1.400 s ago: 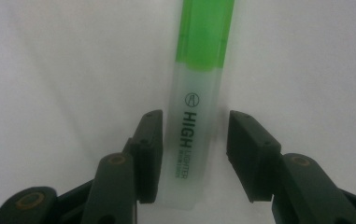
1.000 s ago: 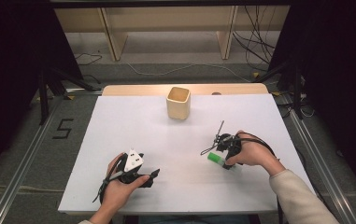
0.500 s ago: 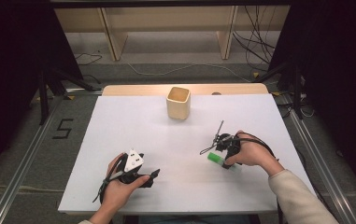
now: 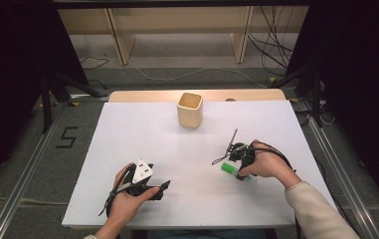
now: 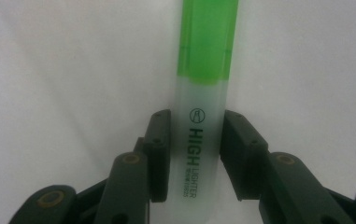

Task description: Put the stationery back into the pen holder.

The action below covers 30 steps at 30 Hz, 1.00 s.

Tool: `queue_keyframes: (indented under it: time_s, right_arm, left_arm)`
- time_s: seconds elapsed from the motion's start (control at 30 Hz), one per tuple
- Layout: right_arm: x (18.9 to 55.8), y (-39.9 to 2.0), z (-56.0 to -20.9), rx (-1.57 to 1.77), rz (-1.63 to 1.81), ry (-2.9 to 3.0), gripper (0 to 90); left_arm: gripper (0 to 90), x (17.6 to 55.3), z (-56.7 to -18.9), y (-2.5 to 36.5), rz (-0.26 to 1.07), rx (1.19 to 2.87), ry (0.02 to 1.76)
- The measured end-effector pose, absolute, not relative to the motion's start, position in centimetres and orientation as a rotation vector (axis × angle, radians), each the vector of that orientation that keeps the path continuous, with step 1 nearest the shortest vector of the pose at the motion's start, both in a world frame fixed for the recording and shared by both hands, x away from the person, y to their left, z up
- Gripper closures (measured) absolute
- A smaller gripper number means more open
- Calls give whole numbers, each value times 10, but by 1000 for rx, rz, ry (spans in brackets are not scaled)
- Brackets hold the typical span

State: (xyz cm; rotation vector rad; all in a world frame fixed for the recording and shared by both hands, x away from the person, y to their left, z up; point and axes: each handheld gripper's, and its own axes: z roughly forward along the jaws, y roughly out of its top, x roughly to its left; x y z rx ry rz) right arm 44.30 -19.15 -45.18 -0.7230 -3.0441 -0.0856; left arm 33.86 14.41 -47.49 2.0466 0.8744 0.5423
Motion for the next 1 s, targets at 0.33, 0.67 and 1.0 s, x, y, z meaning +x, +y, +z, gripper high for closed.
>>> queue_keyframes:
  time_s: [0.33, 0.67, 1.0]
  right_arm:
    - [443, -191, -452, -767, -77, -3032, 655]
    - [443, -191, -452, -763, -84, -3031, 659]
    - [443, -195, -447, -788, -138, -3030, 659]
  left_arm:
    - [184, 338, -475, 144, 541, 2045, 875]
    - [184, 339, -475, 144, 542, 2046, 874]
    - [185, 339, -475, 144, 545, 2045, 873]
